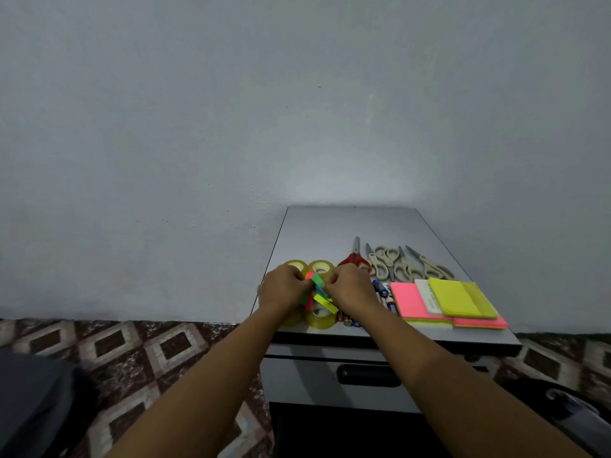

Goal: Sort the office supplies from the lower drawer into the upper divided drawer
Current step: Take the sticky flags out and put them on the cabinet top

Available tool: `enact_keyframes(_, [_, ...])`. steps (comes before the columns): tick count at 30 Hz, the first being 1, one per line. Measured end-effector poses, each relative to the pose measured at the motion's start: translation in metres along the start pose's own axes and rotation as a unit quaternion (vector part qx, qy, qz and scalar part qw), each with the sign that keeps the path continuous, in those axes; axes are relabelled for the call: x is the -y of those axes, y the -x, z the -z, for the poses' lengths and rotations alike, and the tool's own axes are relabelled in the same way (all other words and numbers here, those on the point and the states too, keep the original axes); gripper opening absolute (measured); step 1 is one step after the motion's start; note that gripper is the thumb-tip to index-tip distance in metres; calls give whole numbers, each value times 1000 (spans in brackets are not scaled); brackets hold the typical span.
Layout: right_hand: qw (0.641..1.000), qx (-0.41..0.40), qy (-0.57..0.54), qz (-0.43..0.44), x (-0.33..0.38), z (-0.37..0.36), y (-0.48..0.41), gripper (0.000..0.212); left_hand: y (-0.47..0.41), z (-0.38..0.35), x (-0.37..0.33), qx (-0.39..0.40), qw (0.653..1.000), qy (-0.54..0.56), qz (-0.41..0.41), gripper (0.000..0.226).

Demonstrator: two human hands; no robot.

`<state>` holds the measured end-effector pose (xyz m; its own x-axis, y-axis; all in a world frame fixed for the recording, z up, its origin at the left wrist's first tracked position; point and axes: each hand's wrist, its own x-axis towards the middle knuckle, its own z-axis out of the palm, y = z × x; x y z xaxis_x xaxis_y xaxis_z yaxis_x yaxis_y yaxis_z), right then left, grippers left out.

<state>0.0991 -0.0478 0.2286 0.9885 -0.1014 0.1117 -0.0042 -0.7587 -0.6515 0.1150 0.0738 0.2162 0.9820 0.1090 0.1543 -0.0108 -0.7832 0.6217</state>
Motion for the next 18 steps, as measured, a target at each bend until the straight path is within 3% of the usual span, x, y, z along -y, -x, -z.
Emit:
enact_keyframes(10, [1000, -3, 3, 10, -1, 8, 3, 17, -3, 9, 5, 50, 998, -11, -21, 33])
enact_keyframes(13, [1000, -7, -3, 9, -2, 10, 5, 16, -3, 13, 7, 61, 998, -2, -21, 20])
enact_keyframes(18, [1000, -16, -12, 19, -3, 14, 12, 17, 4, 14, 7, 43, 998, 35, -39, 22])
